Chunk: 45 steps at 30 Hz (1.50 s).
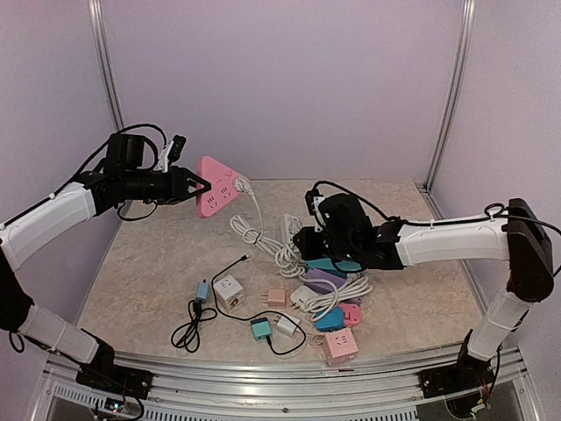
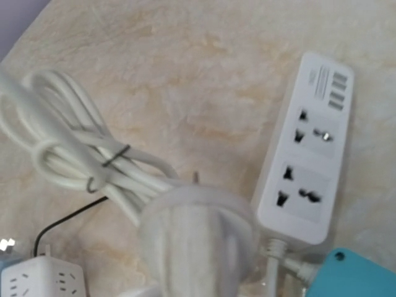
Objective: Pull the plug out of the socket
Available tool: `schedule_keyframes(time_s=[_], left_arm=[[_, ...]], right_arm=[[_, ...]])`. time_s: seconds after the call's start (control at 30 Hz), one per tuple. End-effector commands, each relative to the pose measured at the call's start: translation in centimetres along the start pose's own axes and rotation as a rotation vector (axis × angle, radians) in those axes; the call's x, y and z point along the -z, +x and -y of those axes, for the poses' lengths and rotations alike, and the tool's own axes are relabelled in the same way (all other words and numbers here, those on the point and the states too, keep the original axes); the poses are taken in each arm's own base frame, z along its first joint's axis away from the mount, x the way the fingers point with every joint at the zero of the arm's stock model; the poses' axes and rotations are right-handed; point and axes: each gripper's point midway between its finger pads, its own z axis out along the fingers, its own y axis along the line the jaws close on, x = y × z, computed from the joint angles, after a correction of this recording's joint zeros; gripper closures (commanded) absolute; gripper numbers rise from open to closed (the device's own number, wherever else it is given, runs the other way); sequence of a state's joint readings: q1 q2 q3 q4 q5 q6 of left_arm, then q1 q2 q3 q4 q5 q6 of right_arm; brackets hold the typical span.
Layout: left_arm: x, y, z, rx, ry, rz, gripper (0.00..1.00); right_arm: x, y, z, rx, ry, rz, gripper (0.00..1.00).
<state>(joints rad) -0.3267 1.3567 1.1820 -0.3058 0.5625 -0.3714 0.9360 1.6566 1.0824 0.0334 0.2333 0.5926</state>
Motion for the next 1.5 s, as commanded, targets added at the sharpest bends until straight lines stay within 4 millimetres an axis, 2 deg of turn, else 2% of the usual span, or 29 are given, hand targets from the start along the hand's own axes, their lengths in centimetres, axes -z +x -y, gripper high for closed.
schedule_keyframes(time_s=[0.0, 0.07, 0.13, 0.2, 0.27, 0.33, 0.43, 0.7, 0.87, 1.03, 1.13, 1.23, 1.37, 1.47], left_arm=[[1.7, -3.5, 3.3, -0.089, 0.112, 0.124, 1.0], [1.9, -3.5, 3.5, -0.092, 0.121, 0.126, 1.0], [1.9, -3.5, 3.6, -0.092, 0.125, 0.126, 1.0], [1.7, -3.4, 3.6, -0.09, 0.128, 0.122, 1.0], [1.6, -3.3, 3.5, -0.087, 0.13, 0.117, 1.0], [1.3, -3.1, 3.4, -0.085, 0.129, 0.111, 1.0], [1.0, -2.9, 3.2, -0.084, 0.127, 0.105, 1.0], [0.6, -2.6, 3.1, -0.082, 0.124, 0.095, 1.0], [0.7, -2.7, 3.2, -0.083, 0.121, 0.097, 1.0], [1.0, -2.8, 3.6, -0.089, 0.106, 0.097, 1.0], [0.8, -2.3, 4.6, -0.101, 0.113, 0.079, 1.0], [0.1, -0.4, 5.0, -0.086, 0.131, 0.027, 1.0], [-0.9, 1.9, 4.5, -0.079, 0.133, -0.029, 1.0], [-1.2, 2.2, 4.5, -0.069, 0.148, -0.045, 1.0]], right_arm=[[-2.2, 3.4, 1.8, -0.088, -0.024, -0.092, 1.0], [-2.4, 3.5, 2.3, -0.103, -0.026, -0.094, 0.97], [-2.4, 3.6, 2.6, -0.112, -0.025, -0.092, 0.89], [-2.5, 3.9, 2.9, -0.122, -0.028, -0.095, 0.76], [-2.5, 4.2, 3.1, -0.127, -0.029, -0.1, 0.53], [-2.3, 4.2, 3.3, -0.123, -0.023, -0.098, 0.39], [-1.8, 3.9, 3.5, -0.111, -0.017, -0.083, 0.29], [0.7, 2.0, 4.0, -0.079, -0.011, 0.012, 0.17], [2.0, 1.2, 5.5, -0.074, 0.074, 0.037, 0.12], [3.8, -0.6, 5.0, -0.058, 0.055, 0.08, 0.09], [4.9, -1.8, 3.8, -0.044, -0.003, 0.107, 0.1], [6.6, -3.4, 1.8, -0.002, -0.075, 0.149, 0.12], [8.5, -5.3, -1.1, 0.04, -0.17, 0.205, 0.14], [9.5, -6.1, -3.4, 0.07, -0.248, 0.235, 0.14]])
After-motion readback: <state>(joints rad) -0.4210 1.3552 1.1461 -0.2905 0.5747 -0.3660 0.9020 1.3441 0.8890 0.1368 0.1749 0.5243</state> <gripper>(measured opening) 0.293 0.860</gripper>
